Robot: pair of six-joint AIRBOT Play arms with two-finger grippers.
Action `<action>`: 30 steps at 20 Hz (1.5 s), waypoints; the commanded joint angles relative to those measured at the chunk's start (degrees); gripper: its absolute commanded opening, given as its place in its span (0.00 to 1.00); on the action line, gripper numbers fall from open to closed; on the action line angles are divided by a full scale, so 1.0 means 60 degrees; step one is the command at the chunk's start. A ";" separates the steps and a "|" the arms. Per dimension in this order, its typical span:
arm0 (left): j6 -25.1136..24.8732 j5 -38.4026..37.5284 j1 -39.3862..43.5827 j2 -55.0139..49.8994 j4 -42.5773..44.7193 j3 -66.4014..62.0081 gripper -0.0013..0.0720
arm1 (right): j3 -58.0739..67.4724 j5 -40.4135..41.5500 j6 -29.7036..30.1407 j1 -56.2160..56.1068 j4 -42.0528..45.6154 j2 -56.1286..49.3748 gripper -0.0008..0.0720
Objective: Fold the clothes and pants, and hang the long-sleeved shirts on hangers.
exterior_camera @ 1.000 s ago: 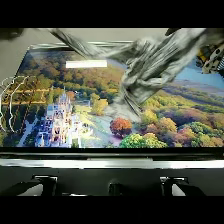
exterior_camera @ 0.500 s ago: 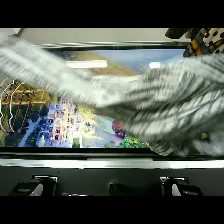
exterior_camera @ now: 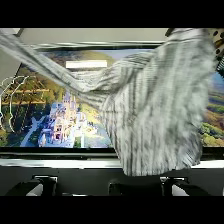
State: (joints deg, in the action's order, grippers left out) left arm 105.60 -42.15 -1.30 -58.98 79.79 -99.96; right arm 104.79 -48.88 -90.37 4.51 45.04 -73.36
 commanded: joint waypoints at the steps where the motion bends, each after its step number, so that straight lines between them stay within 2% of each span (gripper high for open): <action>1: -0.0025 0.1570 -0.0047 -0.2142 0.0066 0.0131 0.06 | 0.0011 0.1716 0.0965 -0.1144 -0.0517 -0.2204 0.07; 3: -0.0022 0.1858 -0.0157 -0.3355 0.0055 0.0127 0.06 | 0.0011 0.2506 0.0962 -0.1552 0.0353 -0.3085 0.07; 5: -0.0018 0.1512 -0.0186 -0.4470 -0.0240 0.0127 0.06 | 0.0011 0.2743 0.0922 -0.1712 0.1060 -0.3865 0.07; 8: -0.0025 -0.0127 -0.0124 -0.5788 -0.1275 0.0131 0.06 | 0.0011 0.2266 0.0838 -0.1745 0.1519 -0.4874 0.07; 11: -0.0015 -0.1869 0.0127 -0.6630 -0.2004 0.0131 0.06 | 0.0011 0.0976 0.0310 -0.1727 0.2510 -0.5304 0.10; 12: 0.0007 -0.2226 0.0175 -0.6754 -0.2193 0.0135 0.15 | 0.0011 0.0506 0.0073 -0.1705 0.2980 -0.5249 0.21; 13: 0.0007 -0.2524 0.0208 -0.6798 -0.2437 0.0131 0.44 | 0.0015 -0.0168 -0.0069 -0.1603 0.3268 -0.5096 0.31; 14: 0.0007 -0.2750 0.0182 -0.6761 -0.2667 0.0127 0.78 | 0.0015 -0.0911 -0.0076 -0.1388 0.3384 -0.4874 0.46; 15: 0.0004 -0.3042 0.0091 -0.6645 -0.2922 0.0109 1.00 | 0.0018 -0.1661 -0.0055 -0.1078 0.3475 -0.4601 0.68; 16: -0.0007 -0.3406 -0.0062 -0.6451 -0.2980 0.0113 1.00 | 0.0022 -0.2521 0.0091 -0.0634 0.3668 -0.4248 0.79; 19: -0.0393 -0.5136 -0.0637 -0.5781 -0.2579 0.0251 1.00 | -0.0051 -0.4983 0.0820 0.1064 0.4590 -0.3268 0.80; 20: -0.0397 -0.5519 -0.0798 -0.5410 -0.2251 0.0667 1.00 | -0.0353 -0.5257 0.0645 0.1756 0.4470 -0.2965 0.81; 21: -0.0393 -0.5584 -0.0925 -0.4965 -0.2007 0.1319 1.00 | -0.0860 -0.5497 0.0637 0.2386 0.4419 -0.2667 0.87; 23: -0.0350 -0.5038 -0.1075 -0.3850 -0.2109 0.3330 1.00 | -0.2565 -0.5577 0.0594 0.3559 0.4244 -0.1949 0.91; 25: -0.0393 -0.4229 -0.1002 -0.2871 -0.3078 0.5581 1.00 | -0.4601 -0.5410 0.0601 0.4411 0.4033 -0.1315 0.94; 28: -0.0718 -0.2889 -0.0419 -0.2080 -0.4823 0.8204 1.00 | -0.6568 -0.4885 0.0754 0.4816 0.3869 -0.1020 0.94; 30: -0.0860 -0.2269 0.0240 -0.2087 -0.5541 0.9071 1.00 | -0.7249 -0.4364 0.0867 0.4812 0.3566 -0.1053 0.94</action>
State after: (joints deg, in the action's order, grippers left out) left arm 101.95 -62.24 -3.40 -74.13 54.63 -56.05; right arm 69.60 -77.82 -86.02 31.33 68.25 -80.88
